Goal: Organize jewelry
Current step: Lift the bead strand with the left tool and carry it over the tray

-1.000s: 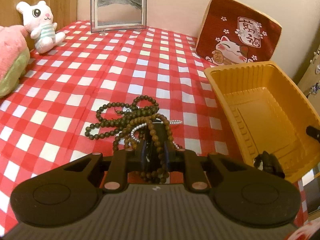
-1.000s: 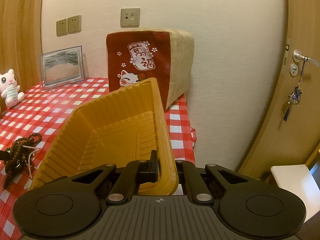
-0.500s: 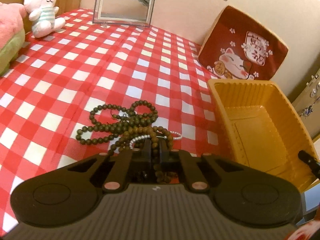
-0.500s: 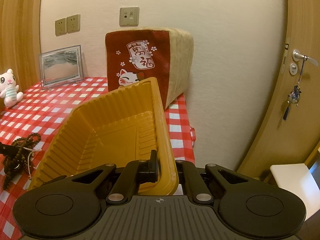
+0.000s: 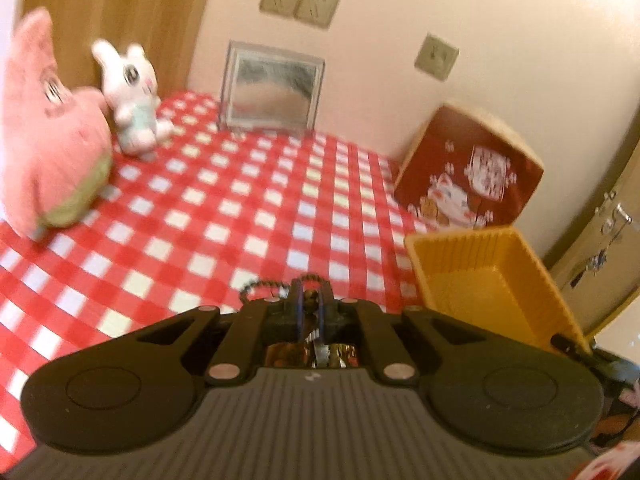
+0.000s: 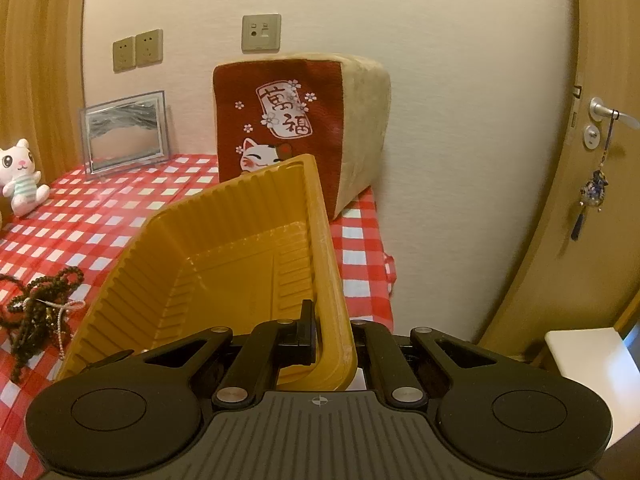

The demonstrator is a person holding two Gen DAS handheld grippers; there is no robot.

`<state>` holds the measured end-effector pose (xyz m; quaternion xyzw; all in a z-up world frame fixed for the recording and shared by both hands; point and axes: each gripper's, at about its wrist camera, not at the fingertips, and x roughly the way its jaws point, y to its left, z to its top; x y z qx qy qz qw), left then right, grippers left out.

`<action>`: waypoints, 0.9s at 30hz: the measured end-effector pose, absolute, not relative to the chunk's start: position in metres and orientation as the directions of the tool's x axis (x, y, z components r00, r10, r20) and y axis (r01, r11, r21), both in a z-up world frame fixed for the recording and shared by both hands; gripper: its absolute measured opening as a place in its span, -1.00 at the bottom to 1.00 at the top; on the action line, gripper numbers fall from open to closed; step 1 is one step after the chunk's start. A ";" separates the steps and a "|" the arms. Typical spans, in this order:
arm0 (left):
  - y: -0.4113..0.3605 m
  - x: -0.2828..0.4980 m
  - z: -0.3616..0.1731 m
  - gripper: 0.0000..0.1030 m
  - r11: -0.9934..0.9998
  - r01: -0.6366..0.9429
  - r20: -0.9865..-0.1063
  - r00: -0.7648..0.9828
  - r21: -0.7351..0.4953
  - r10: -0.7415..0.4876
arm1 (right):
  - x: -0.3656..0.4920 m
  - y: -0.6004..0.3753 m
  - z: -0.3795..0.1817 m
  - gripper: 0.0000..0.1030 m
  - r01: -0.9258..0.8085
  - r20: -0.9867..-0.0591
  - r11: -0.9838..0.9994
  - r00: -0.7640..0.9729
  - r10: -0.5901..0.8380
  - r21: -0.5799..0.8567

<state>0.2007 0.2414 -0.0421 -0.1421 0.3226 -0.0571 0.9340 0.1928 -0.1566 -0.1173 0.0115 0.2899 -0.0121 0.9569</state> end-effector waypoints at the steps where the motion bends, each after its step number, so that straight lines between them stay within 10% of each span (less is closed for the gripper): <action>1: 0.243 0.197 -0.035 -0.88 0.955 0.012 -0.576 0.796 -0.297 -0.189 | 0.193 -0.157 -0.118 -0.91 0.029 -0.555 0.999 0.832 -0.015 0.016; 27: 0.259 0.163 0.095 -0.88 0.984 0.042 -0.399 0.911 -0.173 -0.109 | 0.191 -0.159 -0.120 -0.91 0.026 -0.550 0.999 0.835 0.000 0.039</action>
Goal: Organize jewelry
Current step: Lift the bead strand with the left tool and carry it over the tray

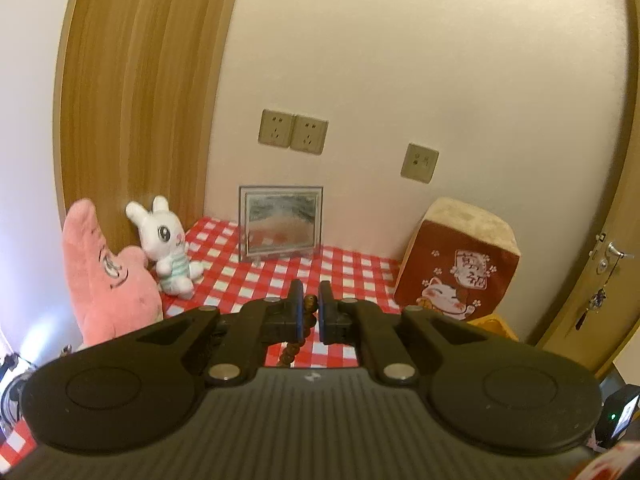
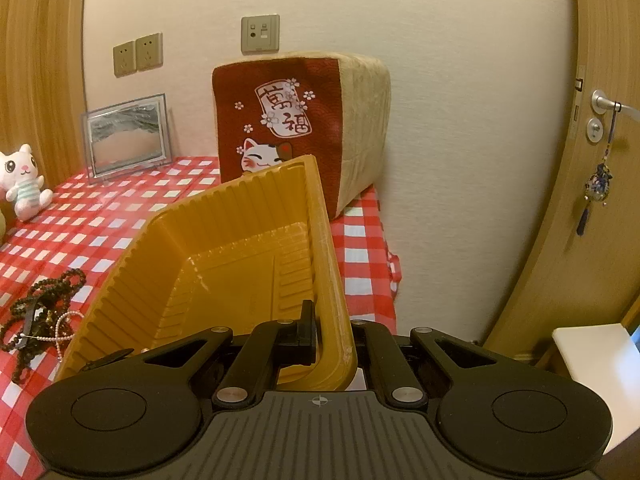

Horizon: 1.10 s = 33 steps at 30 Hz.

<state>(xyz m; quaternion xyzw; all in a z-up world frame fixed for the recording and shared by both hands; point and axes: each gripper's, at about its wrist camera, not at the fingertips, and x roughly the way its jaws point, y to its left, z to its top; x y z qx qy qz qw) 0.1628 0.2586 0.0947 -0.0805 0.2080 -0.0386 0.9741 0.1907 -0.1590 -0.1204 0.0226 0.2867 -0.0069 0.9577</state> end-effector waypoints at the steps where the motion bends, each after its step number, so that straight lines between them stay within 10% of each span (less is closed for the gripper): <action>1: 0.257 0.163 0.097 -0.88 0.984 0.048 -0.395 0.912 -0.169 -0.112 | 0.191 -0.159 -0.120 -0.91 0.026 -0.549 0.999 0.836 0.000 0.040; 33: 0.084 0.236 0.063 -0.88 0.841 0.455 -0.415 0.732 -0.292 -0.540 | 0.192 -0.139 -0.108 -0.91 -0.028 -0.517 1.000 0.856 0.027 0.005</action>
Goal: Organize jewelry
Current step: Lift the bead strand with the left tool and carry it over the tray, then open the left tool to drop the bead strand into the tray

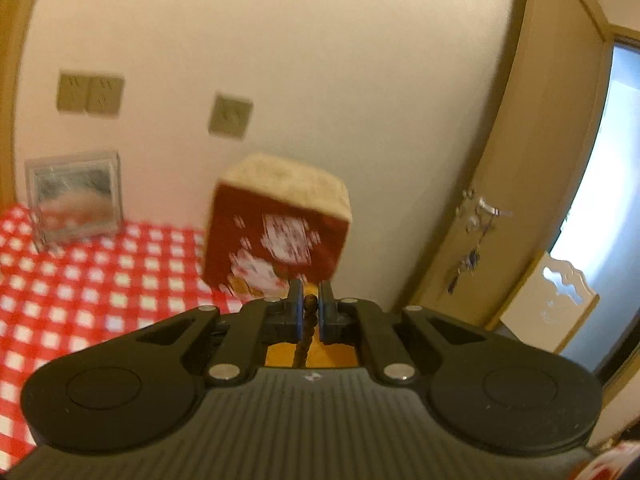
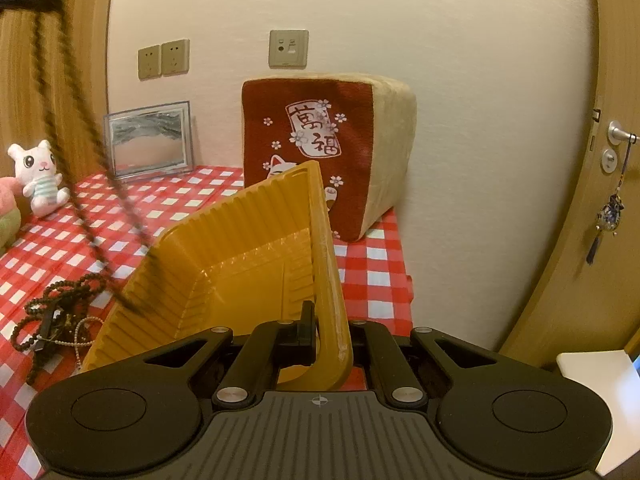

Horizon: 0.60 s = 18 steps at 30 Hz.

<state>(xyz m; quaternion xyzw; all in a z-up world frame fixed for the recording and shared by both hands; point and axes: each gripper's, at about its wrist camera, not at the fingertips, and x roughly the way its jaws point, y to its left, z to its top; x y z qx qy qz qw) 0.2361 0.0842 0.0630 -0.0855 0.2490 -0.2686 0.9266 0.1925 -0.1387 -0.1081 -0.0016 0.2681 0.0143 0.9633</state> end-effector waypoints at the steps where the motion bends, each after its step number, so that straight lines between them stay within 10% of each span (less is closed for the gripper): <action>1: 0.078 0.240 0.055 -0.88 0.840 0.454 -0.432 0.721 -0.298 -0.542 | 0.192 -0.138 -0.108 -0.91 -0.031 -0.516 1.000 0.856 0.028 0.003; 18: 0.030 0.279 -0.048 -0.82 0.854 0.411 -0.630 0.581 -0.318 -0.514 | 0.194 -0.139 -0.109 -0.91 -0.035 -0.520 0.999 0.853 0.033 0.006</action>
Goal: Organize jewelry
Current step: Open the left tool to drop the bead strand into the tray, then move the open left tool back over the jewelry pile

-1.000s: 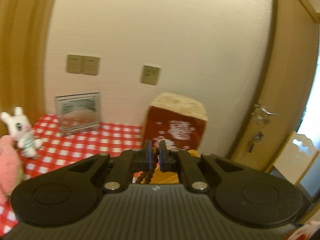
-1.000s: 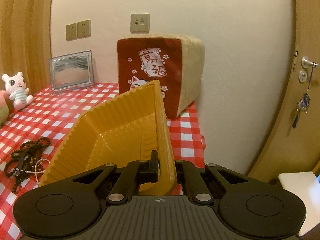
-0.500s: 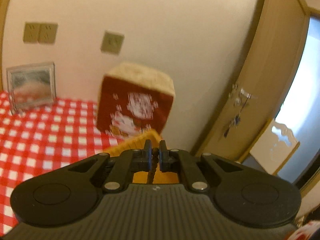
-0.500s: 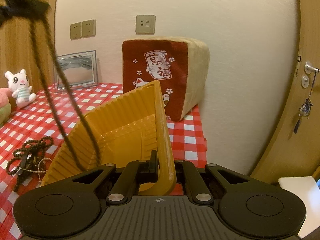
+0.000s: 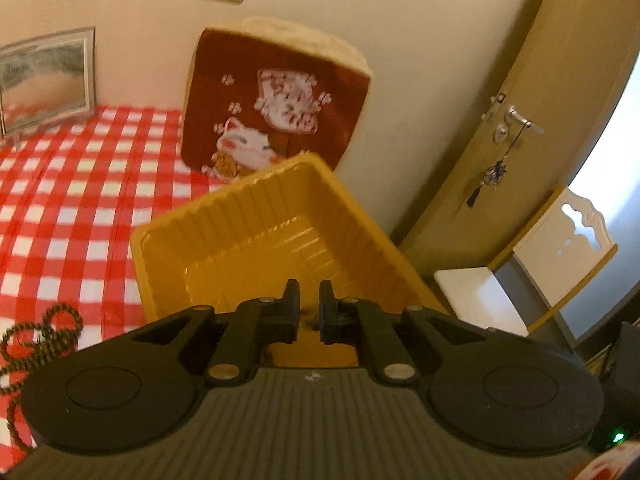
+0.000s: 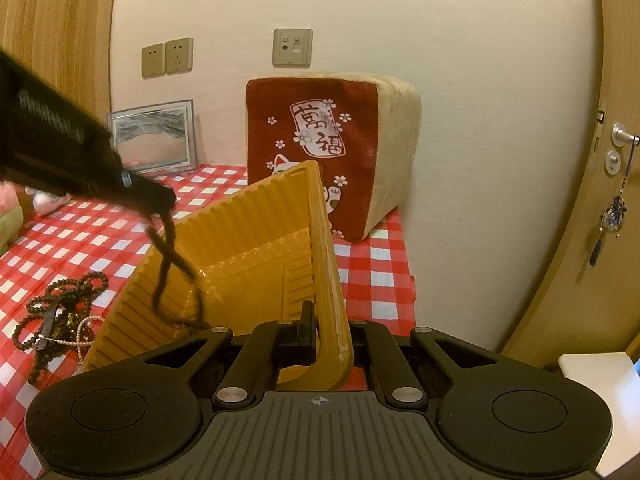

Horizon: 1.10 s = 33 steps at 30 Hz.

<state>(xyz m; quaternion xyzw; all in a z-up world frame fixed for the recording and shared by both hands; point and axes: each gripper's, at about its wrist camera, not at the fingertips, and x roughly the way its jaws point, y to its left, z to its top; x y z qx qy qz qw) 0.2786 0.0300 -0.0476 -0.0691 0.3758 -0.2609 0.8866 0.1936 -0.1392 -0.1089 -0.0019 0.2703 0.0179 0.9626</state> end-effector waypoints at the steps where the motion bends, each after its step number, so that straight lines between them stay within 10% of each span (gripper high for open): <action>1: 0.029 0.279 -0.050 -0.70 0.854 0.412 -0.634 0.577 -0.318 -0.515 | 0.194 -0.139 -0.109 -0.91 -0.036 -0.521 0.999 0.853 0.034 0.006; 23: 0.171 0.188 -0.051 -0.56 0.995 -0.050 -0.699 0.715 -0.086 -0.024 | 0.193 -0.150 -0.116 -0.91 -0.050 -0.539 0.998 0.840 0.064 0.041; 33: 0.194 0.186 -0.103 -0.57 0.991 0.129 -0.758 0.650 0.033 -0.060 | 0.187 -0.143 -0.112 -0.91 0.005 -0.546 1.000 0.838 0.012 0.030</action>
